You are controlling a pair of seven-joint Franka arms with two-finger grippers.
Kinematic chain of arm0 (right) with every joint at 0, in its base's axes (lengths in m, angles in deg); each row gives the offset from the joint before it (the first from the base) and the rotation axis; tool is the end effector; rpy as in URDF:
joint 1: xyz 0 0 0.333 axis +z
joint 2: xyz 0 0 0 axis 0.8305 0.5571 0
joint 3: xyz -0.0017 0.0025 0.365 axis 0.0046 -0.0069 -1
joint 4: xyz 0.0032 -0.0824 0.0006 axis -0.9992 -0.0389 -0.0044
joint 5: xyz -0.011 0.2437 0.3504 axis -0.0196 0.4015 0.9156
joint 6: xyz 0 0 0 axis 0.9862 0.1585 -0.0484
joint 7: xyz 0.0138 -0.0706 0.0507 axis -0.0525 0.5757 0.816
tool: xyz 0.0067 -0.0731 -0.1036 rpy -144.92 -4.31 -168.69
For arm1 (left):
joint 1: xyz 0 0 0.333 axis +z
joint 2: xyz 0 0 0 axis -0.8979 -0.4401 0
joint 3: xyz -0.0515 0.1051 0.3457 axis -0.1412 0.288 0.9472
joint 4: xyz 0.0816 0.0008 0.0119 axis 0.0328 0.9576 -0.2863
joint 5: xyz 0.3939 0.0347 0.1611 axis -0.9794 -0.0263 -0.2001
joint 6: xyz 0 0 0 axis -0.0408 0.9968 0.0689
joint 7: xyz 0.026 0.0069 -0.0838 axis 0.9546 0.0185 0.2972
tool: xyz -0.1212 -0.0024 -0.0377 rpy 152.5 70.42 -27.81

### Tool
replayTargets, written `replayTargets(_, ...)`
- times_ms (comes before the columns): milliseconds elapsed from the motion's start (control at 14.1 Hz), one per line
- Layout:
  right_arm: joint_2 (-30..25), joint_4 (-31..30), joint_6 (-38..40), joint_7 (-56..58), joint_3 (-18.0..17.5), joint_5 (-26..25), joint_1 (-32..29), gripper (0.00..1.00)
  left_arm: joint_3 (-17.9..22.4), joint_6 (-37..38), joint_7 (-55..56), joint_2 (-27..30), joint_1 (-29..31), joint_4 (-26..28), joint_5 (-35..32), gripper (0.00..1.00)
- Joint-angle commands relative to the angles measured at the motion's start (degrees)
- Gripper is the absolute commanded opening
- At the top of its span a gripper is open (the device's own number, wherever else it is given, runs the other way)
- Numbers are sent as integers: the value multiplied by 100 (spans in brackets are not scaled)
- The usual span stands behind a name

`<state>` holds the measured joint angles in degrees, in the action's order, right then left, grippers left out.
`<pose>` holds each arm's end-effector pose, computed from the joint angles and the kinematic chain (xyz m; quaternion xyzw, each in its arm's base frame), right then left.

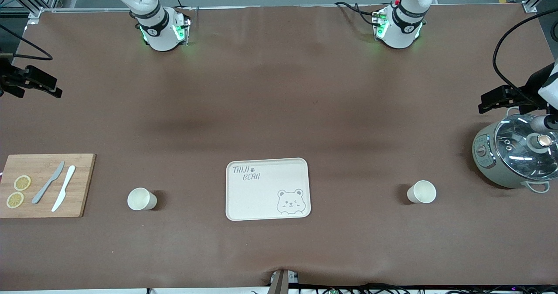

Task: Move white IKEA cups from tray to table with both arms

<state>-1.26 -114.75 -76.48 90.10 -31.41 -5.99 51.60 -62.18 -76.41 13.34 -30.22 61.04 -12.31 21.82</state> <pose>0.5726 -0.0442 0.6557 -0.9997 0.0171 0.0127 0.0144 0.6448 -0.0238 0.6546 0.9993 -0.0179 -0.0320 0.0047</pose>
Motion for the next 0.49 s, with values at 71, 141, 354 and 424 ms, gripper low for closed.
replayTargets(71,-143,-127,-45,-74,-48,-67,-46,100,-84,-299,83,53,-14,-6,-98,100)
replayTargets(141,-134,-127,-45,-74,-48,-67,-46,100,-84,-316,83,53,-14,-6,-98,100)
replayTargets(354,-108,-135,-54,-74,-48,-67,-29,100,-75,-317,74,53,-14,-14,-98,100)
replayTargets(424,-107,-135,-62,-74,-48,-67,-20,100,-75,-317,57,53,-5,-15,-98,100)
